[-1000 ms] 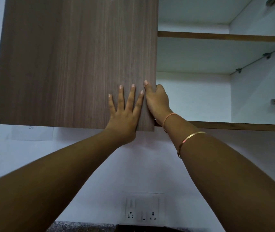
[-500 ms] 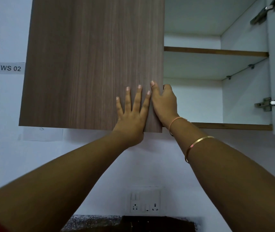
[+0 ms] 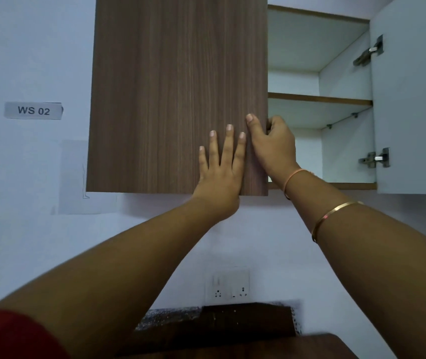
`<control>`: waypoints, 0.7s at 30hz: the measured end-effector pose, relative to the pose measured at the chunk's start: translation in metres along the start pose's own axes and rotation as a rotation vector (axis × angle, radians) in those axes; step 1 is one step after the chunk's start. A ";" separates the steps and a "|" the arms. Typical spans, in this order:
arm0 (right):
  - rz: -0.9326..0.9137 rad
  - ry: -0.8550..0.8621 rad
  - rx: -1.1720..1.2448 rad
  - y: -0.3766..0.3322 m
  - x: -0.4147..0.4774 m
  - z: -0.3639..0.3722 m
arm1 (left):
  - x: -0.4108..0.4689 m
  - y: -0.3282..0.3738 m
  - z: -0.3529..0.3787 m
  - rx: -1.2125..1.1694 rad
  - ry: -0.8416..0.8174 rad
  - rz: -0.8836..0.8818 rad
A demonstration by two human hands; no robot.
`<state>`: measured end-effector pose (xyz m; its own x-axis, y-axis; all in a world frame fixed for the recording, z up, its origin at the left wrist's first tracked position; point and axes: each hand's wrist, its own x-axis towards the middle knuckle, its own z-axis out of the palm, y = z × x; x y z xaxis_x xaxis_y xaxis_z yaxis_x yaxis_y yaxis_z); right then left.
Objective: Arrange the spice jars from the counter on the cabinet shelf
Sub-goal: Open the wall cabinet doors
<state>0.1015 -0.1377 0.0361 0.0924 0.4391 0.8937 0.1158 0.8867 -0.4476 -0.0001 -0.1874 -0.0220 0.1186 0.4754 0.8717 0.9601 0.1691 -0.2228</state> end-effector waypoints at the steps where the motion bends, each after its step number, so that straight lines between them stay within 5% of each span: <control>1: -0.010 0.006 -0.013 -0.011 -0.005 -0.002 | -0.005 -0.004 -0.008 -0.020 0.008 0.013; 21: -0.223 -0.026 -0.030 -0.230 -0.107 0.041 | -0.120 -0.118 -0.166 -0.543 0.187 0.046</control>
<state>0.0244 -0.3828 0.0447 0.0355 0.2368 0.9709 0.1602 0.9576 -0.2395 -0.0860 -0.4074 -0.0278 0.1587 0.3028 0.9398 0.9395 -0.3391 -0.0494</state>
